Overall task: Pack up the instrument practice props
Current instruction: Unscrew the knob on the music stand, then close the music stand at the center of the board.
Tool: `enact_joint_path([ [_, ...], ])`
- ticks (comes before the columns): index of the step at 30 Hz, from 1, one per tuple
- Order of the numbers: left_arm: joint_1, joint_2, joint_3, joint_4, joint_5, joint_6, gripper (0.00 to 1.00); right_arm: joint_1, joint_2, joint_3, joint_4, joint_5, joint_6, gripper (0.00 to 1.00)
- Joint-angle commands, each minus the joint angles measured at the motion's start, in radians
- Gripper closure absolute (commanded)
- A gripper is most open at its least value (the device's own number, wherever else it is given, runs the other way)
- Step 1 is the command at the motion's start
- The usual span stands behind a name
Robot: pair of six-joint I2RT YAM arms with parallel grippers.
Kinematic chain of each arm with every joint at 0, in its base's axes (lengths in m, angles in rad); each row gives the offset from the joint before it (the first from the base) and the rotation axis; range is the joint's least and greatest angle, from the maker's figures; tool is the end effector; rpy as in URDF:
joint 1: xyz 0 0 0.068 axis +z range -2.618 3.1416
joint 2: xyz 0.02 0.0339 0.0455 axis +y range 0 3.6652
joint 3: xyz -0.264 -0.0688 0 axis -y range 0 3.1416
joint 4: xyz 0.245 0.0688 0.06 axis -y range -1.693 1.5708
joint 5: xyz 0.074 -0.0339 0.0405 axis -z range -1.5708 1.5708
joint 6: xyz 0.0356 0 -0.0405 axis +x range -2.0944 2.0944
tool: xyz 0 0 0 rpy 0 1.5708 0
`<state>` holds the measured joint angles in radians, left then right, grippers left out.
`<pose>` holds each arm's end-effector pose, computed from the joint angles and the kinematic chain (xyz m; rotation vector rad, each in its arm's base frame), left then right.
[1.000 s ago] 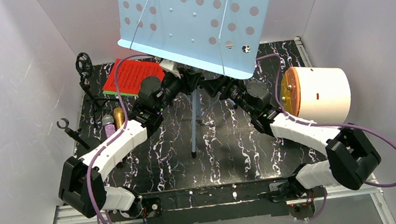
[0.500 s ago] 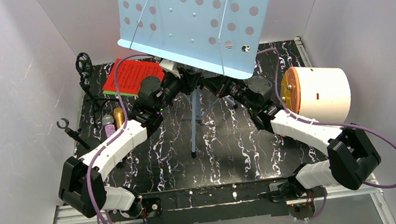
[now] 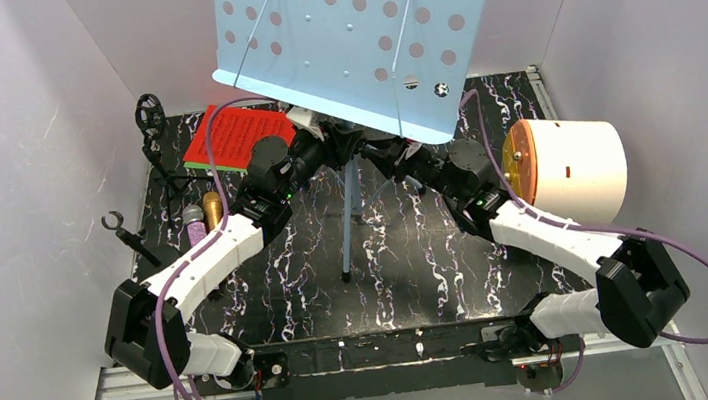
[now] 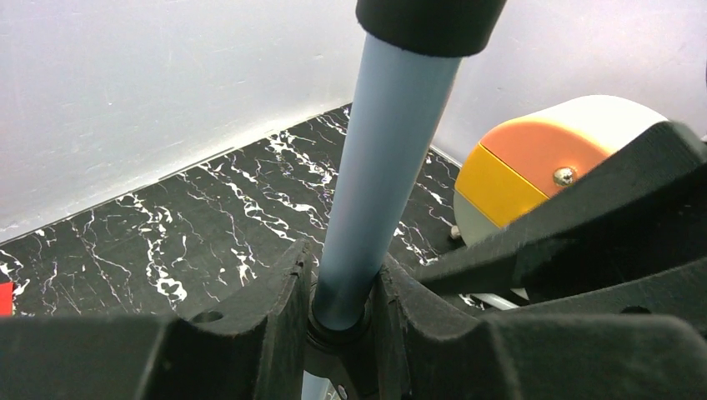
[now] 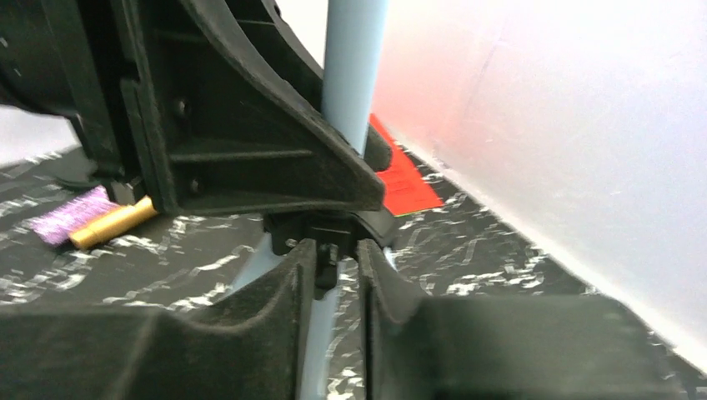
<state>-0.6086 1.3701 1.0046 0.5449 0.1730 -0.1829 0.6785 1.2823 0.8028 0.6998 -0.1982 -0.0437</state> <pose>0.2631 -0.1908 0.3601 0.4476 1.3674 -0.7752 0.2262 0.1914 0.3306 -0.6458 1.2266 0.6661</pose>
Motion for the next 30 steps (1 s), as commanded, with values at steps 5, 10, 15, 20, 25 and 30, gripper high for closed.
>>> enact_joint_path([
  [5,0.009,0.015,-0.037,-0.179,-0.016,-0.041,1.0,-0.121,-0.069,-0.054,0.148,-0.078,0.049,0.38],
  [10,0.009,0.01,-0.037,-0.178,-0.007,-0.04,1.0,-0.195,-0.049,-0.009,0.221,-0.198,0.173,0.3],
  [15,0.009,0.012,-0.037,-0.163,0.02,-0.041,1.0,-0.229,0.02,0.079,0.261,-0.306,0.225,0.28],
  [20,0.009,0.01,-0.037,-0.156,0.046,-0.041,1.0,-0.288,0.109,0.189,0.298,-0.457,0.322,0.26],
  [25,0.009,0.014,-0.032,-0.153,0.071,-0.044,1.0,-0.309,0.189,0.302,0.314,-0.637,0.396,0.25],
  [30,0.009,0.031,-0.021,-0.15,0.098,-0.046,1.0,-0.309,0.264,0.416,0.317,-0.734,0.468,0.25],
])
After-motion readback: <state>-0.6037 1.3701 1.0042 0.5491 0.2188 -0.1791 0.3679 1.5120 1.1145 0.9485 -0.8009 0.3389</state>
